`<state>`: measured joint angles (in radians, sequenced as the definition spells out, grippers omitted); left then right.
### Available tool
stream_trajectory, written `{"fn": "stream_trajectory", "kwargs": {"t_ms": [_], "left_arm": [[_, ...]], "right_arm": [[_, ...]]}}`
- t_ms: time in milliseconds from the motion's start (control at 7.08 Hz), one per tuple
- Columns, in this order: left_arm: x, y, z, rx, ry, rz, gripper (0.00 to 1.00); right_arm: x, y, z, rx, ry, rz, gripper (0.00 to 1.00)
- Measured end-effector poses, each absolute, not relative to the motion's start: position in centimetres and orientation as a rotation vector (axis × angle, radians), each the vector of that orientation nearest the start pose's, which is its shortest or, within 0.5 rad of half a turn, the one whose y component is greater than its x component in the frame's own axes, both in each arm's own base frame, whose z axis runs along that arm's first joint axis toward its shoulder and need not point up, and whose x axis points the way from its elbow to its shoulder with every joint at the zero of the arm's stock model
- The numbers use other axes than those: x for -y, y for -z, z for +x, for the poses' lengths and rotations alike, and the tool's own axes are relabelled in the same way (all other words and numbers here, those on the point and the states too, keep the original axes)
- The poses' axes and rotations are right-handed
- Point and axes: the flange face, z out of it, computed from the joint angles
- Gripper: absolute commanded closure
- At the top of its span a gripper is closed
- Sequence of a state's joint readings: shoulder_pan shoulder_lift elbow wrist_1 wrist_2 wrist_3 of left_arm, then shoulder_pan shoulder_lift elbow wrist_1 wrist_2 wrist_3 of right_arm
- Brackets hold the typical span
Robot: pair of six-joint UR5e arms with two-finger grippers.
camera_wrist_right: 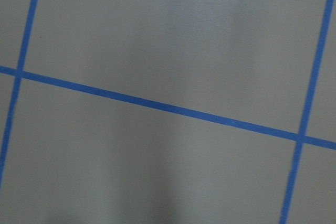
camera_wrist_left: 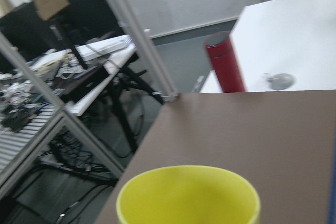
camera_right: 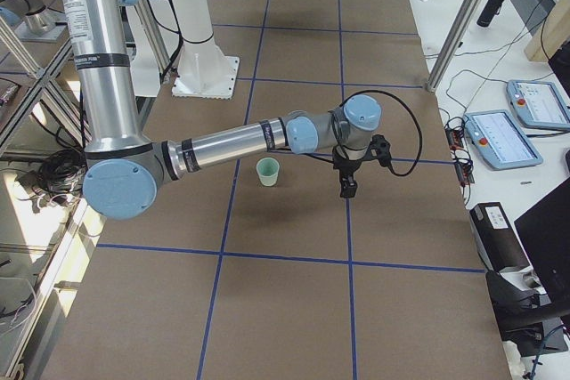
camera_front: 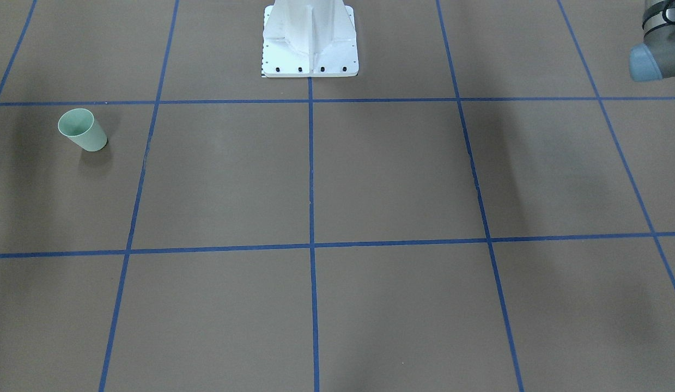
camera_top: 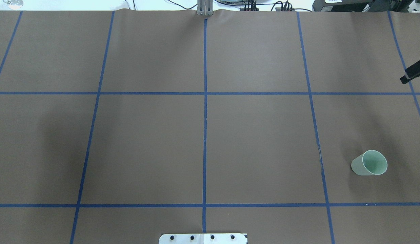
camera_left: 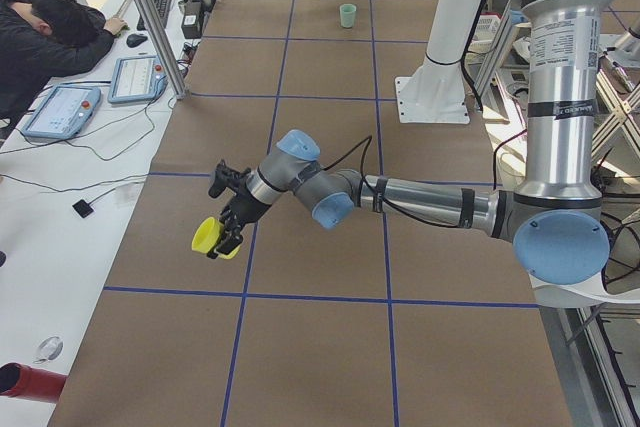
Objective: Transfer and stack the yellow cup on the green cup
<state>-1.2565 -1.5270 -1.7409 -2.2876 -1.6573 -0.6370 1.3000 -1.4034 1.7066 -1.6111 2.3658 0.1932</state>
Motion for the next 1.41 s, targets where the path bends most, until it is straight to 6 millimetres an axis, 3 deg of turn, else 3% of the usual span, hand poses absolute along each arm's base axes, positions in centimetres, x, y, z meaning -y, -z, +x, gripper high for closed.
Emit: {"fn": "stream_trajectory", "kwargs": {"t_ms": [283,424,707,989,1413], "left_arm": [[51.6,-47.0,6.5,-0.735,0.082,0.796,1.0],[51.3,-44.8,8.9,-0.844,-0.013,0.806,1.0],[50.6,-40.3,16.0,-1.01,-0.147,0.821,1.0],[48.5,-35.5,23.2,-1.2,-0.175,0.83,1.0],[43.0,-28.8,35.9,-1.392,-0.118,0.878,1.0]], "right_arm": [[58.5,-43.4,-17.0,0.873,0.15,0.034,0.0],[59.3,-38.6,-21.7,0.912,0.135,0.015,0.01],[58.5,-29.7,-29.7,0.985,0.084,-0.039,0.02],[55.5,-25.5,-36.3,1.09,0.015,-0.079,0.02],[51.6,-23.3,-42.8,1.209,-0.078,-0.083,0.02]]}}
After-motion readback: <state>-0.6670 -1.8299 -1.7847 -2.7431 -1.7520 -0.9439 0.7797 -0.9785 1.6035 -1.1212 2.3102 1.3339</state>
